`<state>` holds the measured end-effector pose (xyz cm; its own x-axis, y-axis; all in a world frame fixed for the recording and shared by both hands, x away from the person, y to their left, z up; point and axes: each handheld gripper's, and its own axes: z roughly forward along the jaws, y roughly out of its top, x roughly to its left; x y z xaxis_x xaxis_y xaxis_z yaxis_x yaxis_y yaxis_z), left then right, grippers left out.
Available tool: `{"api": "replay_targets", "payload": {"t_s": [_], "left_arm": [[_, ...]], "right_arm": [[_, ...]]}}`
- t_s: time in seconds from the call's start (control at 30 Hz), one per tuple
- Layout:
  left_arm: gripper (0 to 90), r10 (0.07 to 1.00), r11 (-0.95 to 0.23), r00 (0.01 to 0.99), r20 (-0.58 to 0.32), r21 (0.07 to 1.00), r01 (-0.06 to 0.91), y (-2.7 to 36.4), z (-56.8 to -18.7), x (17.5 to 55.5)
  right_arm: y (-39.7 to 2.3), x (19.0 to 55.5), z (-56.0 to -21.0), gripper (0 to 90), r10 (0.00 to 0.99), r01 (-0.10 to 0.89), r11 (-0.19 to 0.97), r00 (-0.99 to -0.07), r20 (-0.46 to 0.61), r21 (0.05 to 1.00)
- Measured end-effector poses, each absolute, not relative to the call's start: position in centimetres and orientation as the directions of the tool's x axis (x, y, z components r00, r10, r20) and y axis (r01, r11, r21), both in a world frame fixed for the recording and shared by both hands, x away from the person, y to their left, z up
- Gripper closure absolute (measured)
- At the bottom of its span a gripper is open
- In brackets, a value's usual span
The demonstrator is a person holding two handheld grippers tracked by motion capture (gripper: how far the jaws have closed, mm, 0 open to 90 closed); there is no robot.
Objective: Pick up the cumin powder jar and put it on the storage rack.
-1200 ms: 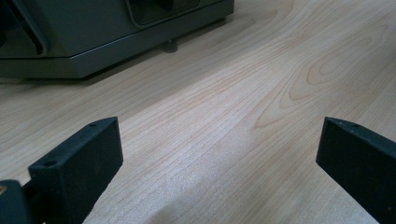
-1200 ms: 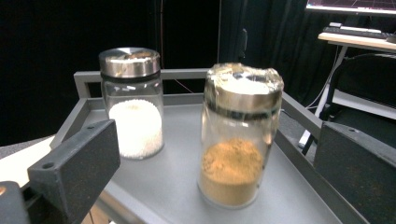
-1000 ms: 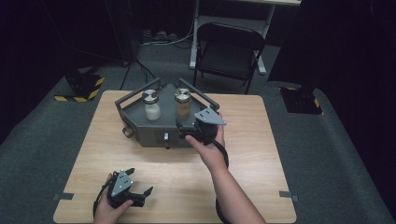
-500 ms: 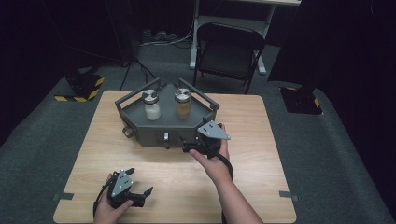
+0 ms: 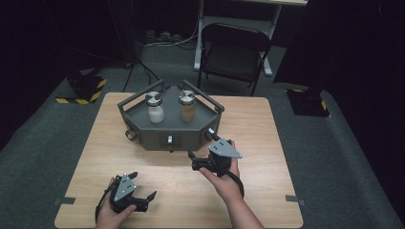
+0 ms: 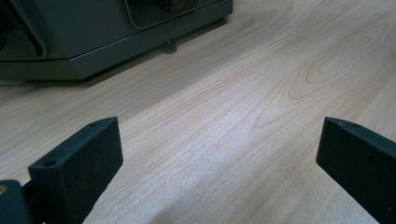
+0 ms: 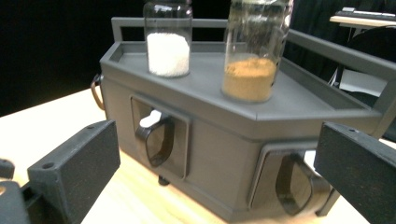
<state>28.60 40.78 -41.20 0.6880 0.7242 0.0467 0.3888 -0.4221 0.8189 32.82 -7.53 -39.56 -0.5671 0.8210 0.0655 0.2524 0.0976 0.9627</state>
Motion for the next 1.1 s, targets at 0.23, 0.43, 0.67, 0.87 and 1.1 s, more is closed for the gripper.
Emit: {"api": "replay_targets", "payload": {"t_s": [0.23, 0.43, 0.67, 0.87, 1.1], "left_arm": [[0.9, 0.721, -0.427, 0.69, 0.052, 0.819, 0.384, 40.7, -41.2, 28.5], [0.9, 0.723, -0.424, 0.689, 0.05, 0.819, 0.386, 40.8, -41.2, 28.5], [0.9, 0.722, -0.429, 0.69, 0.056, 0.818, 0.383, 40.7, -41.2, 28.4], [0.9, 0.723, -0.432, 0.689, 0.058, 0.816, 0.384, 40.6, -41.2, 28.4], [0.9, 0.719, -0.451, 0.69, 0.081, 0.81, 0.375, 40.2, -41.1, 28.3]], "right_arm": [[-7.9, 31.3, -40.9, 0.4, 0.816, 0.281, 0.115, -0.574, 0.071, 0.953], [-8.2, 30.1, -42.1, 0.4, 0.818, 0.31, 0.129, -0.57, 0.075, 0.942], [-8.7, 29.2, -43.2, 0.4, 0.824, 0.346, 0.133, -0.559, 0.09, 0.929], [-9.0, 28.6, -44.1, 0.5, 0.829, 0.375, 0.142, -0.551, 0.097, 0.916], [-8.8, 28.0, -44.9, 0.5, 0.829, 0.395, 0.169, -0.552, 0.086, 0.903]]}}
